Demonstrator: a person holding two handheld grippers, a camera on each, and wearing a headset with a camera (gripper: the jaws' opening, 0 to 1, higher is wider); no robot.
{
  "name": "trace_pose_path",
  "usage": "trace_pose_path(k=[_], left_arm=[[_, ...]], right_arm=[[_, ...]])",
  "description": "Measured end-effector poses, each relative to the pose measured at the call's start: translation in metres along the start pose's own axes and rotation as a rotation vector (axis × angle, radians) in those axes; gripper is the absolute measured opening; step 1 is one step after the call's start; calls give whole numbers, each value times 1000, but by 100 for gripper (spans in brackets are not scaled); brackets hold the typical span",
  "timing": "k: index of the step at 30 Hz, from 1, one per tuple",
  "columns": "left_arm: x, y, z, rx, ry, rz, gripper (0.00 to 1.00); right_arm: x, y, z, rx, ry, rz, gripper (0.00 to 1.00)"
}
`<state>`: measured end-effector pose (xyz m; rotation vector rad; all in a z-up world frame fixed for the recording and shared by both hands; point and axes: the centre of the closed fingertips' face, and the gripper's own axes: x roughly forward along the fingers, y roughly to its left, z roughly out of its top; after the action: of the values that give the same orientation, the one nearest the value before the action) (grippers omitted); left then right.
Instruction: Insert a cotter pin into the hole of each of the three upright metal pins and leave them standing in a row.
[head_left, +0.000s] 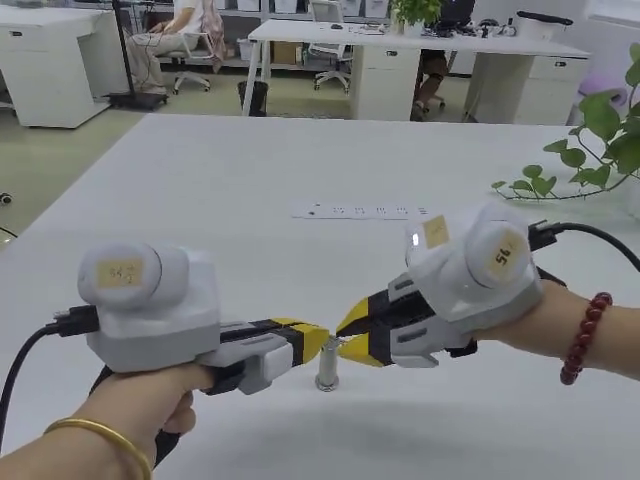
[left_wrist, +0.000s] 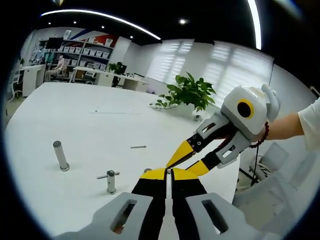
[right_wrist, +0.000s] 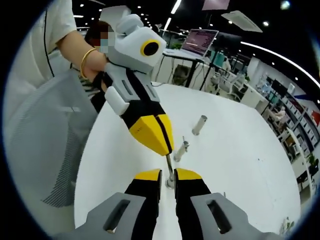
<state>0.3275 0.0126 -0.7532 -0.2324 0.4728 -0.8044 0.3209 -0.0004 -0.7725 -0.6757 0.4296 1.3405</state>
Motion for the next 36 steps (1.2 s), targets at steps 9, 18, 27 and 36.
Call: trace_pose_path(k=[9, 18, 27, 36], left_arm=[[-4, -4, -10, 95, 49, -46, 0], [-7, -15, -18, 158, 70, -127, 0], [-14, -35, -22, 184, 70, -228, 0], [-17, -54, -28, 227, 81, -316, 0]], right_arm=[[-11, 2, -1, 228, -95, 82, 15], [-16, 17, -10, 307, -101, 222, 15], [-22, 36, -22, 338, -83, 319, 15], [-28, 63, -16, 350, -97, 430, 14]])
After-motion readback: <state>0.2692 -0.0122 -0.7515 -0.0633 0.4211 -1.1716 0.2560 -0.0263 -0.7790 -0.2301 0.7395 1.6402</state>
